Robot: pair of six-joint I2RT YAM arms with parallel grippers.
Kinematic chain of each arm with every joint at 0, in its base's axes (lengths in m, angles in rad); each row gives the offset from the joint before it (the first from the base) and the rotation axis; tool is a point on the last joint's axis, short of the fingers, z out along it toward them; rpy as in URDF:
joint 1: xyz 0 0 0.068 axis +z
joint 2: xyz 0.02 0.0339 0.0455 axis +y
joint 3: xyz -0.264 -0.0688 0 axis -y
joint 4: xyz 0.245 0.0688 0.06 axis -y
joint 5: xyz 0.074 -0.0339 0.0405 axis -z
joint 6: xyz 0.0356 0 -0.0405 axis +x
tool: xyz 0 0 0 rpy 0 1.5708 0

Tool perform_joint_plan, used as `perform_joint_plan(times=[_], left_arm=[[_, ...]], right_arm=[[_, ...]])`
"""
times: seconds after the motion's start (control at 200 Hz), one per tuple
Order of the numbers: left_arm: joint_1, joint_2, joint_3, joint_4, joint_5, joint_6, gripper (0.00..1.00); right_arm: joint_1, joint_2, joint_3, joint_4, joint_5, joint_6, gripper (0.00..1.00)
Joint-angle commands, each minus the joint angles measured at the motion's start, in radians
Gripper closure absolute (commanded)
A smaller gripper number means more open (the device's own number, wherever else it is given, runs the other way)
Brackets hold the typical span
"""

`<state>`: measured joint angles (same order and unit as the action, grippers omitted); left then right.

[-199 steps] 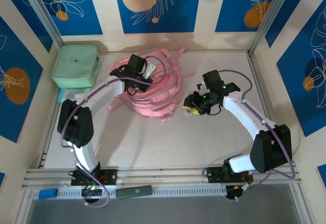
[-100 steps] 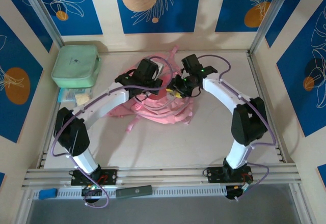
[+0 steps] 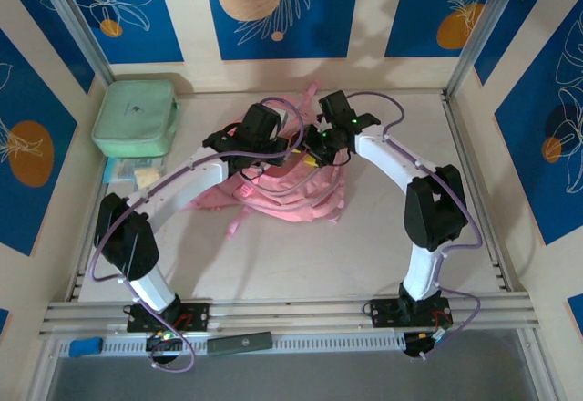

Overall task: Pack the student bag
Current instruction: Close the student bag at the center of the table.

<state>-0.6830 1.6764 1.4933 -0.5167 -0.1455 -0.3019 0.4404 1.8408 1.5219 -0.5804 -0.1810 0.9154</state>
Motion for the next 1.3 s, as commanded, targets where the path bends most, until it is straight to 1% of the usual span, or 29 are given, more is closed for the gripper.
perform_joint_plan(times=[0.0,0.135,0.225,0.305,0.34,0.38,0.44,0.49,0.575,0.69,0.795,0.88,0.945,1.065,1.13,1.19,1.271,1.296], left_arm=[[0.002,-0.063,0.013,0.061,0.038,-0.046,1.00],[0.002,-0.066,-0.027,0.080,0.090,-0.078,1.00],[0.005,-0.069,-0.048,0.077,0.145,-0.097,1.00],[0.008,-0.074,-0.059,0.066,0.210,-0.112,0.86],[0.010,-0.081,-0.066,0.057,0.236,-0.117,0.76],[0.010,-0.100,-0.079,0.040,0.249,-0.132,0.68],[0.018,-0.159,-0.124,0.050,0.272,-0.163,0.60],[0.023,-0.237,-0.193,0.101,0.281,-0.195,0.49],[0.040,-0.383,-0.330,0.211,0.282,-0.238,0.39],[0.099,-0.523,-0.460,0.209,0.258,-0.297,0.30],[0.190,-0.590,-0.553,0.187,0.255,-0.359,0.26],[0.261,-0.596,-0.628,0.230,0.312,-0.410,0.23],[0.305,-0.564,-0.662,0.274,0.372,-0.442,0.23],[0.382,-0.480,-0.696,0.350,0.447,-0.489,0.23],[0.416,-0.445,-0.723,0.419,0.475,-0.523,0.23],[0.439,-0.402,-0.738,0.481,0.518,-0.550,0.23],[0.455,-0.346,-0.736,0.504,0.531,-0.564,0.23],[0.461,-0.331,-0.736,0.511,0.533,-0.565,0.25]], right_arm=[[-0.006,-0.015,-0.012,0.022,-0.034,-0.003,0.57],[0.004,-0.009,0.016,-0.004,-0.050,-0.037,0.66],[0.005,-0.066,-0.013,-0.015,-0.025,-0.087,0.66],[-0.003,-0.109,-0.035,-0.063,0.024,-0.138,0.65],[-0.011,-0.129,-0.045,-0.085,0.050,-0.155,0.65],[-0.022,-0.149,-0.061,-0.103,0.067,-0.172,0.65],[-0.029,-0.184,-0.088,-0.122,0.089,-0.202,0.63],[-0.025,-0.206,-0.099,-0.148,0.124,-0.230,0.61],[0.005,-0.227,-0.096,-0.219,0.206,-0.274,0.57],[0.082,-0.258,-0.095,-0.294,0.336,-0.286,0.51],[0.185,-0.250,-0.074,-0.345,0.419,-0.251,0.44],[0.282,-0.211,-0.036,-0.388,0.496,-0.206,0.40],[0.357,-0.172,0.001,-0.414,0.555,-0.173,0.39],[0.458,-0.080,0.079,-0.429,0.604,-0.119,0.38],[0.499,-0.021,0.152,-0.458,0.635,-0.089,0.37],[0.533,0.036,0.232,-0.499,0.691,-0.065,0.37],[0.557,0.109,0.331,-0.540,0.744,-0.038,0.37],[0.563,0.128,0.356,-0.550,0.758,-0.025,0.37]])
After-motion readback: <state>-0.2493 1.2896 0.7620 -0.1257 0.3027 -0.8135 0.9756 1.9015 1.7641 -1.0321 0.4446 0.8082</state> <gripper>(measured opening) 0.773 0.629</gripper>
